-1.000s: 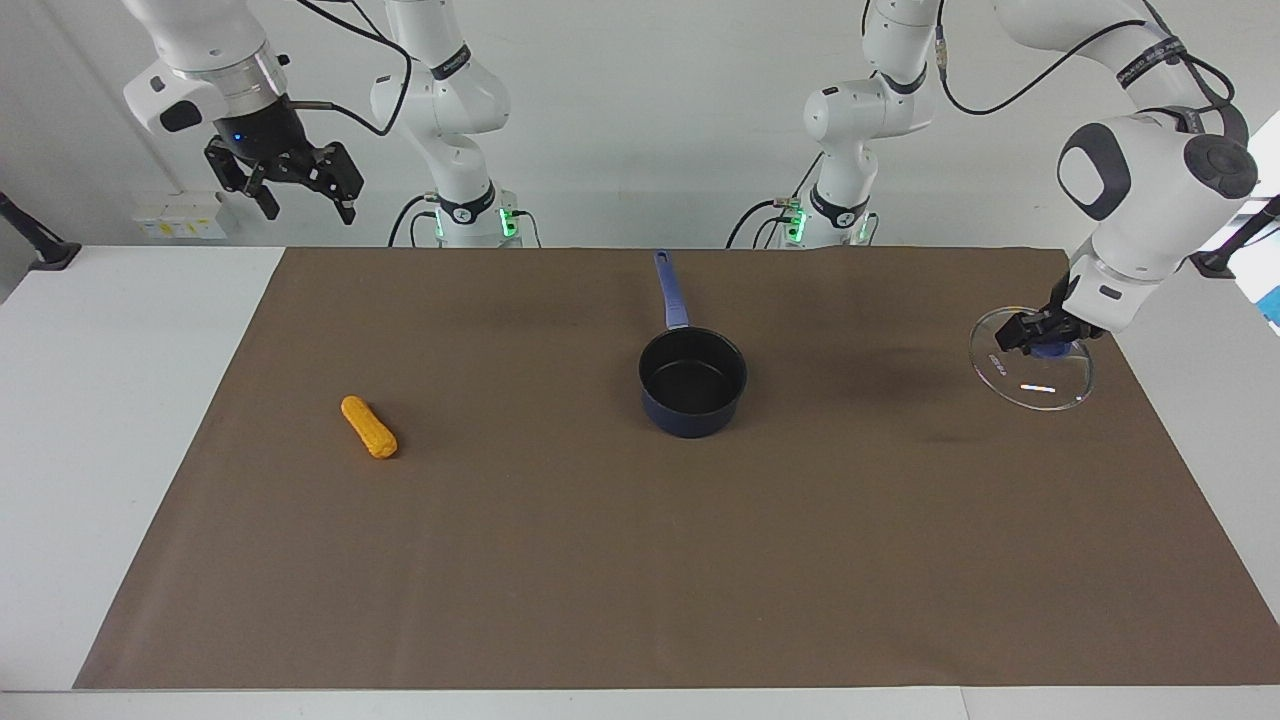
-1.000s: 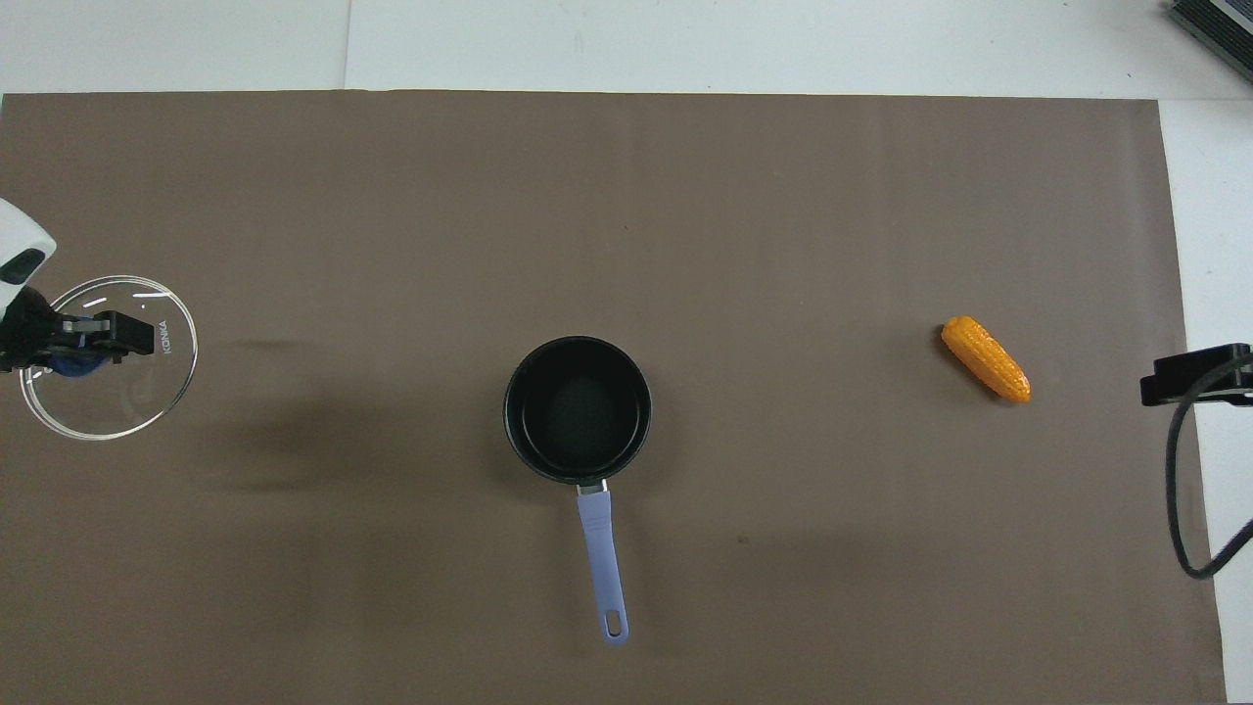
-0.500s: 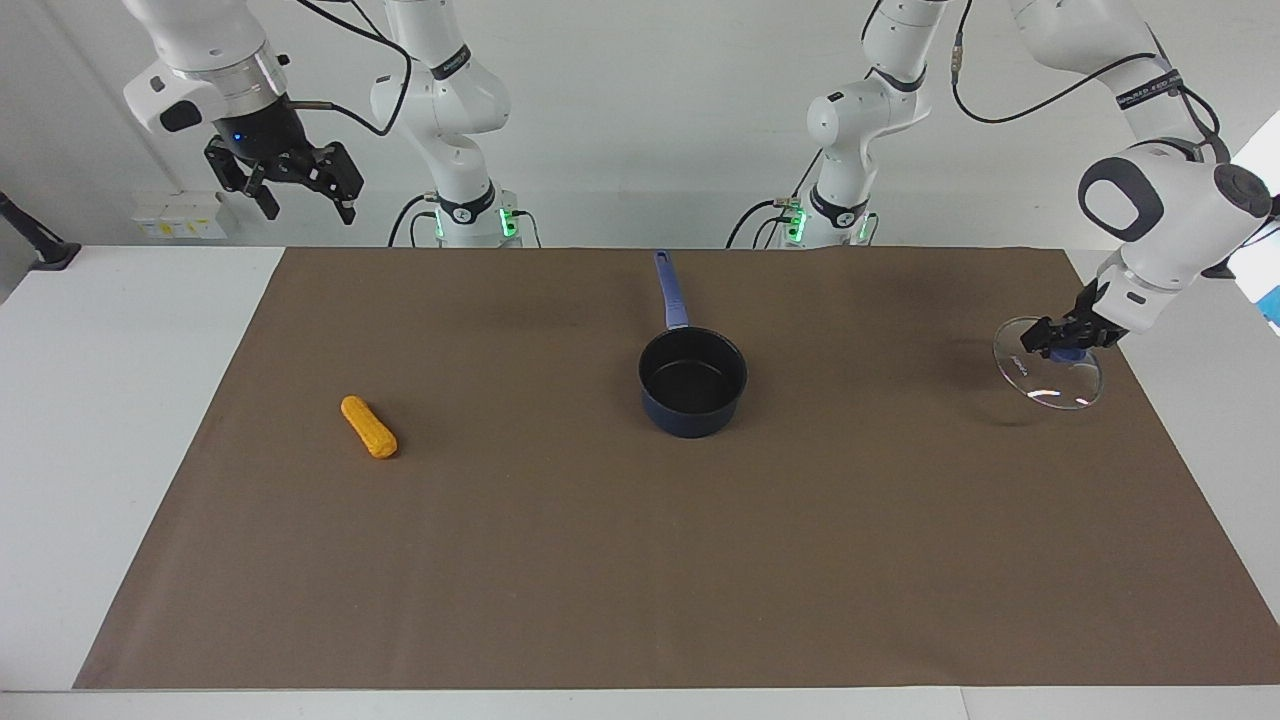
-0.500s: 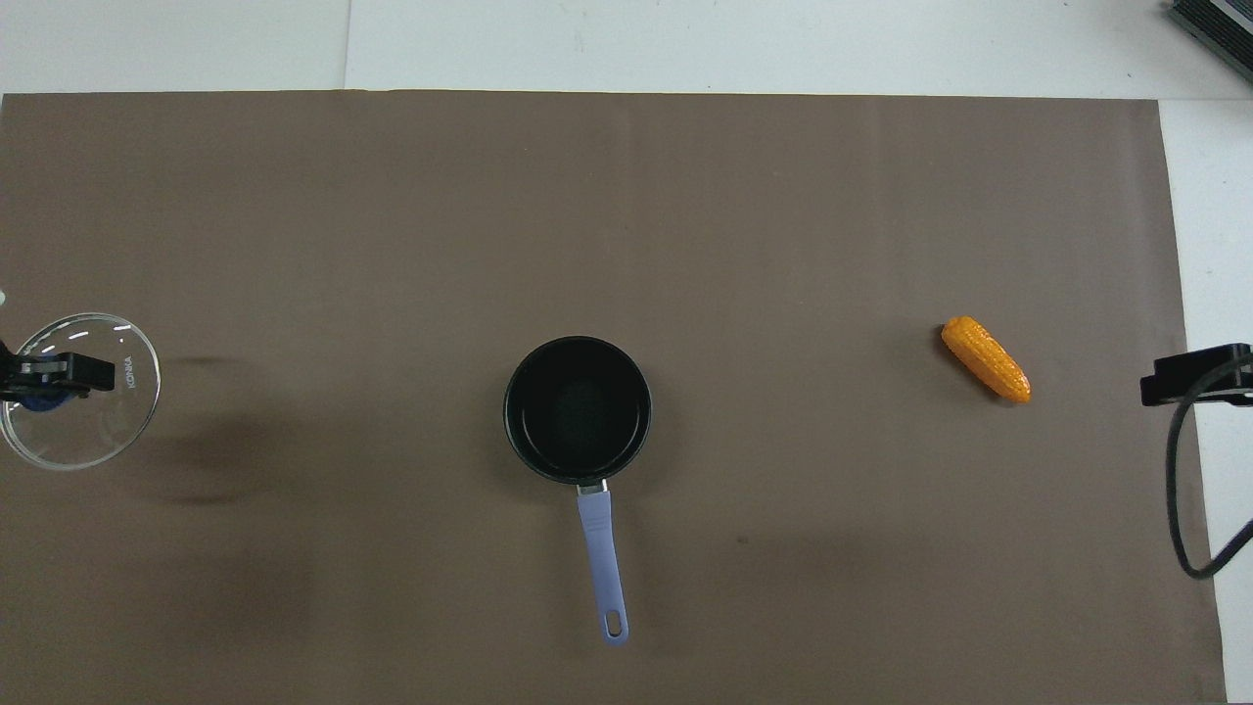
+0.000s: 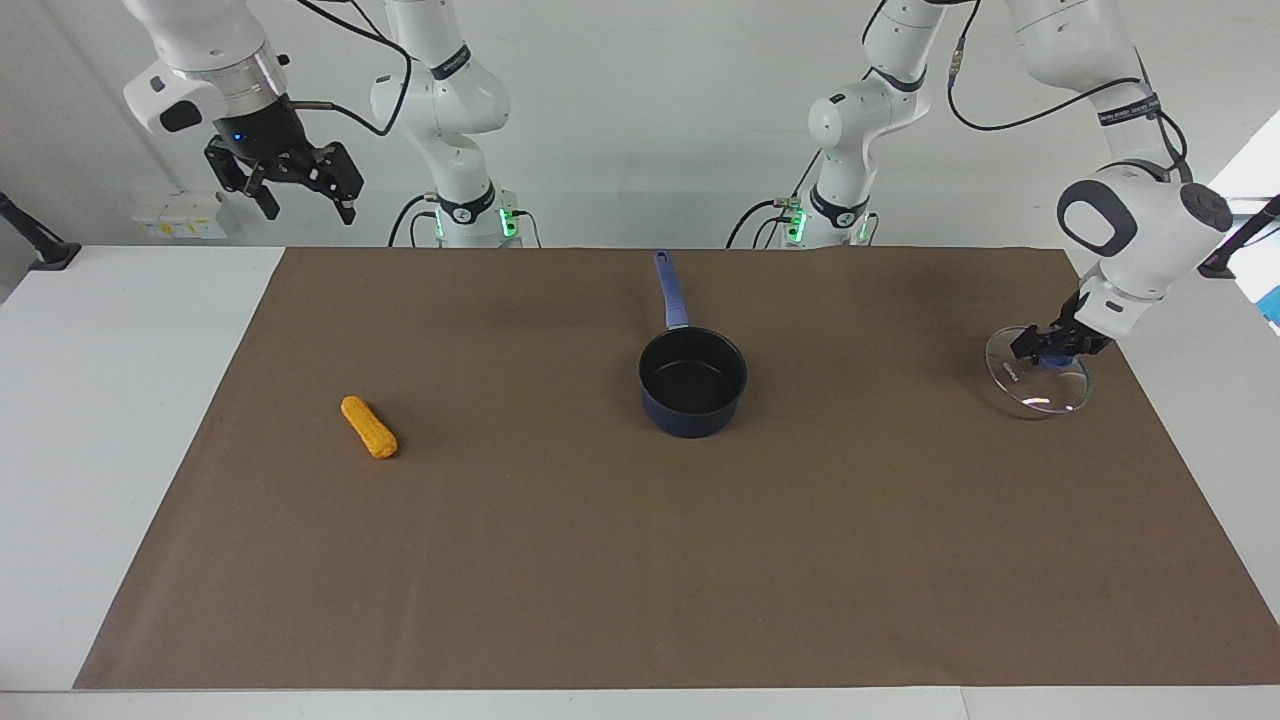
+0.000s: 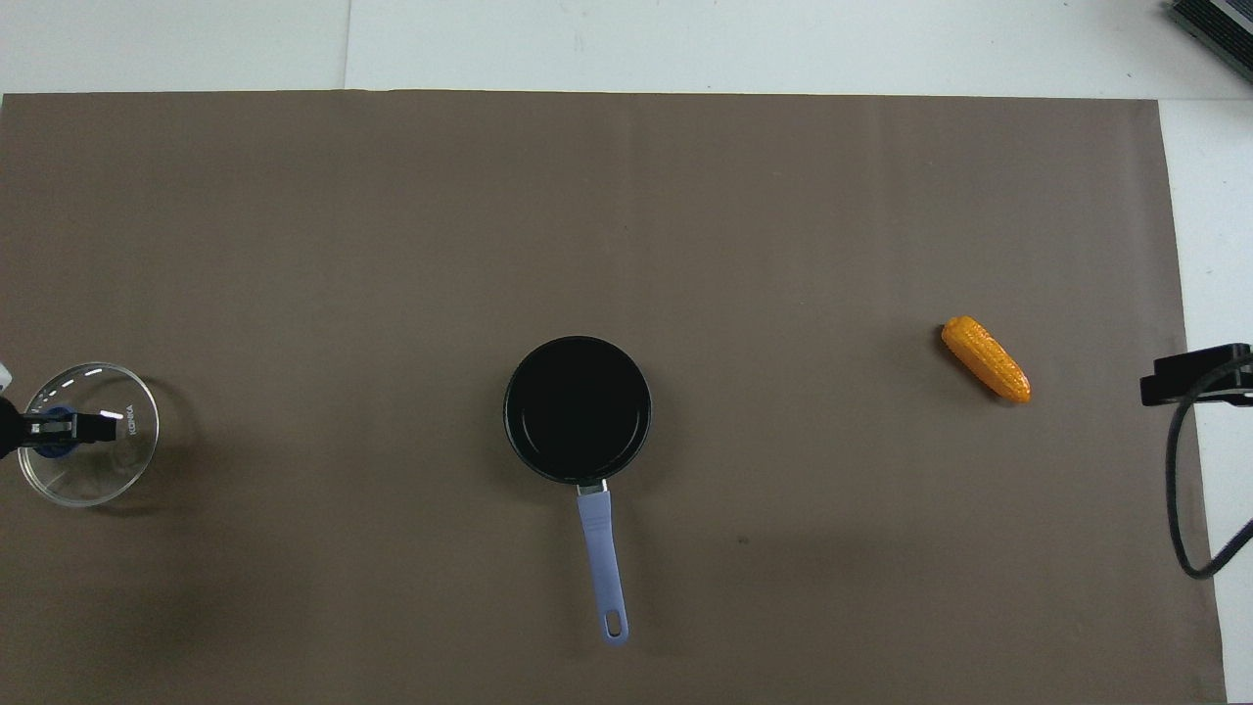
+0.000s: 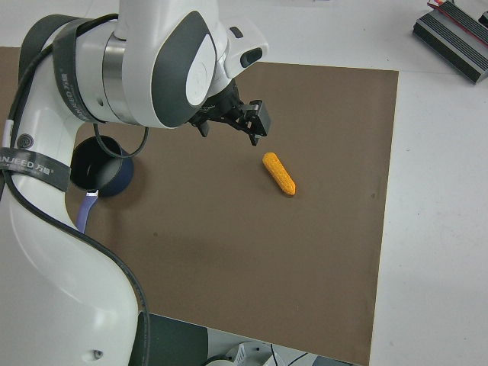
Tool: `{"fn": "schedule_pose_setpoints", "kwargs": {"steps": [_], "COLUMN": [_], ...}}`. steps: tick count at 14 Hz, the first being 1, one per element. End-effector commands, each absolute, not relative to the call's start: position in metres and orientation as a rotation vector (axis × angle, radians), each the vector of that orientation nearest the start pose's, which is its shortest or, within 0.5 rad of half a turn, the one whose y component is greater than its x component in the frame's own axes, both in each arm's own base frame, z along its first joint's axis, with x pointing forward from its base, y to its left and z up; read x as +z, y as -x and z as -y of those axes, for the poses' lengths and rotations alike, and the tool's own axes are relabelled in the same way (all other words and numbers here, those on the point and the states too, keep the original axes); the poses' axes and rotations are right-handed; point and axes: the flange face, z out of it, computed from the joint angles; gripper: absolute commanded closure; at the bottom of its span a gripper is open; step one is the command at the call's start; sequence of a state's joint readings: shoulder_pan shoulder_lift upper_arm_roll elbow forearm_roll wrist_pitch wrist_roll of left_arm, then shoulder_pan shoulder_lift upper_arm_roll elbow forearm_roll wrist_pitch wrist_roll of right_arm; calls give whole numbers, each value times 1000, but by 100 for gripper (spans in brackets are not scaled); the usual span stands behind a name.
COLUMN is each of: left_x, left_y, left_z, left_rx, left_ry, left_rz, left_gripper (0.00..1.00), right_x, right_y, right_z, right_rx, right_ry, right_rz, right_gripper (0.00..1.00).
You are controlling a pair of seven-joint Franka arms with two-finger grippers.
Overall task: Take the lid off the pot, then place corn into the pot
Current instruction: 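Lower the lid onto the table beside the left gripper and release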
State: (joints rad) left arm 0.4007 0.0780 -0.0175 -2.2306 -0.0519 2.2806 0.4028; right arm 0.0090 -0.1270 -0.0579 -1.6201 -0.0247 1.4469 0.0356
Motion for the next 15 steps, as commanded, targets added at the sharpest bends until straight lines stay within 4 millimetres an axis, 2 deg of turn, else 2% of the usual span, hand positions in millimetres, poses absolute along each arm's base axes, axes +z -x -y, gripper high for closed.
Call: {"fn": "schedule_pose_setpoints", "kwargs": {"steps": [1, 2, 4, 5, 6, 7, 8, 10, 13, 15], "left_x": [328, 320, 316, 315, 314, 314, 315, 325, 358, 382], "left_y": [-488, -486, -488, -488, -487, -486, -488, -494, -511, -523], "left_z": [-195, -195, -195, -192, -191, -191, -191, -197, -199, -189], "left_rx": [-6, 5, 3, 8, 10, 19, 19, -2, 13, 11], "left_ry": [3196, 3199, 3198, 3199, 3199, 3202, 3201, 3192, 3201, 3199], "left_rz": [-27, -29, -33, -42, -47, -50, -62, -195, -213, -250], "left_gripper": [100, 100, 100, 95, 69, 5, 0, 0, 0, 0], "right_x": [660, 660, 660, 660, 659, 659, 660, 660, 660, 660], "right_y": [-496, -496, -496, -496, -496, -496, -496, -496, -496, -496], "right_z": [29, 29, 29, 29, 29, 29, 29, 29, 29, 29], "right_rx": [78, 78, 78, 78, 80, 80, 78, 78, 78, 78], "right_ry": [3145, 3145, 3145, 3145, 3145, 3145, 3145, 3145, 3145, 3145], "right_rz": [-129, -129, -129, -129, -129, -129, -129, -129, -129, -129], "right_gripper": [0, 0, 0, 0, 0, 0, 0, 0, 0, 0]}}
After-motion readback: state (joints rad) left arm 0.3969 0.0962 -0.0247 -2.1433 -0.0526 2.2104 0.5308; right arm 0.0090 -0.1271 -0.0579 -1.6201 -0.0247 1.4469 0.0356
